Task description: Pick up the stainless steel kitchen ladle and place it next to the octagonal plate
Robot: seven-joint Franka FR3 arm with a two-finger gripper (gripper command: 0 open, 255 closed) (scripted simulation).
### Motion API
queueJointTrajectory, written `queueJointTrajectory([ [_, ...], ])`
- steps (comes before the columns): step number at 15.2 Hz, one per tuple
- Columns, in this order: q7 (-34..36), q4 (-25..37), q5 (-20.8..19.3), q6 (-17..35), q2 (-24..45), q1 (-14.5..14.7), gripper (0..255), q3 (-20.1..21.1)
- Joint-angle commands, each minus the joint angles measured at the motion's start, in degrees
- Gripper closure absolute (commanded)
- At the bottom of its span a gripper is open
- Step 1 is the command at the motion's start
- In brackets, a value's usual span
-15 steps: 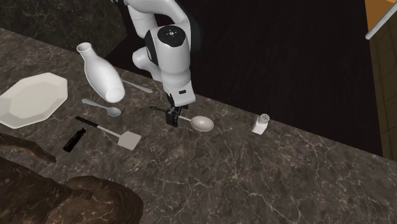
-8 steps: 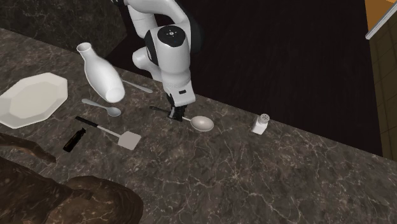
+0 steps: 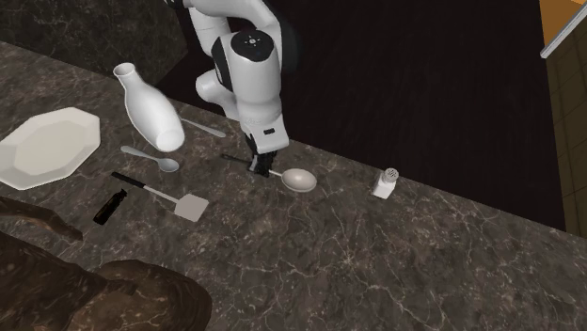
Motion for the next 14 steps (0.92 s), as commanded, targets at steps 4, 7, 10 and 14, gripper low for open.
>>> queueJointTrajectory([
  [4, -0.2, 4.1, 0.1, -3.9, 0.2, 0.1, 255, 0.1],
  [7, -0.4, 6.8, 0.2, -6.2, 0.6, 0.1, 255, 0.2],
  [10, -0.6, 9.6, 0.3, -8.5, 1.1, 0.1, 255, 0.2],
  [14, -0.8, 13.6, 0.4, -11.6, 2.0, 0.2, 255, 0.3],
])
